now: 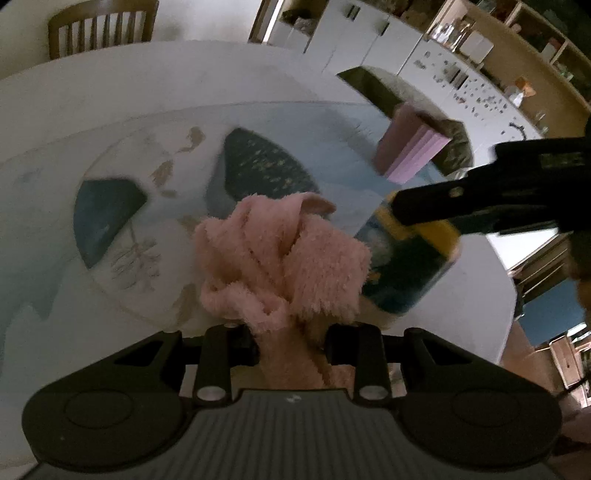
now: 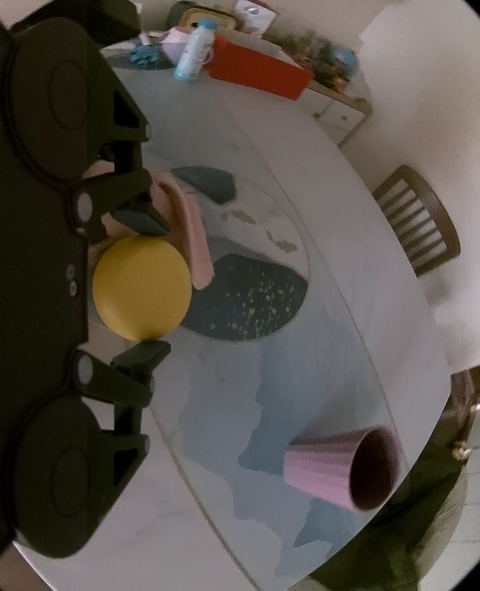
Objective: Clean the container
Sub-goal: 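Rotate the jar with the right tool while the left tool holds the towel, then wipe the turned jar with the towel in the left tool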
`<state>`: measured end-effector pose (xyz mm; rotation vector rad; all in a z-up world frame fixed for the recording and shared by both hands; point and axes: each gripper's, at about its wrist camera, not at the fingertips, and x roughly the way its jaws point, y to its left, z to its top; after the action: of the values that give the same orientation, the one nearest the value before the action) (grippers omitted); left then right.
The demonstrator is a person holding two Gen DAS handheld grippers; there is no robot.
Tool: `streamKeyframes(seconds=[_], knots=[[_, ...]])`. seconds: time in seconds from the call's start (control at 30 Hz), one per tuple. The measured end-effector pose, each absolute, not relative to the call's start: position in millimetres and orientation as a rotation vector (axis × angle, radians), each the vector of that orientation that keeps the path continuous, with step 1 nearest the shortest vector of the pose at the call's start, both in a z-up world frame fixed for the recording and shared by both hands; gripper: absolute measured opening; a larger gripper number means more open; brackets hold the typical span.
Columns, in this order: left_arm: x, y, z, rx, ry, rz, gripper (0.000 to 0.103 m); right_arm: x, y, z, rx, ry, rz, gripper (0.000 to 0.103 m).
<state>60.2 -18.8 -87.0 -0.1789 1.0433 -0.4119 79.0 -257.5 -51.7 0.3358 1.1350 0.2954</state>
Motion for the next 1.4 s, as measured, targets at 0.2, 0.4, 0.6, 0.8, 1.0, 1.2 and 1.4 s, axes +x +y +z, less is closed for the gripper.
streamKeyframes(seconds=[0.2,0.4,0.6,0.8,1.0,1.2,1.4], knots=[[64,-15,-106,-0.123,1.078,-0.44,0.029,74,-237,-45,0.177,1.095,0.405,0.062],[63,-7,-92,-0.108,1.065,-0.468,0.03,58,-222,-38,-0.004,1.038,0.537,0.062],[58,11,-60,-0.104,1.008,-0.501,0.03,31,-208,-35,-0.212,0.937,0.672,0.062],[51,18,-12,-0.085,0.925,-0.587,0.029,17,-197,-34,-0.323,0.881,0.722,0.061],[55,7,21,-0.138,0.863,-0.675,0.029,9,-192,-35,-0.372,0.838,0.742,0.061],[61,-26,12,-0.122,0.905,-0.752,0.029,7,-199,-37,-0.343,0.825,0.744,0.062],[70,-32,-17,-0.112,0.967,-0.715,0.029,1,-205,-39,-0.34,0.806,0.762,0.062]])
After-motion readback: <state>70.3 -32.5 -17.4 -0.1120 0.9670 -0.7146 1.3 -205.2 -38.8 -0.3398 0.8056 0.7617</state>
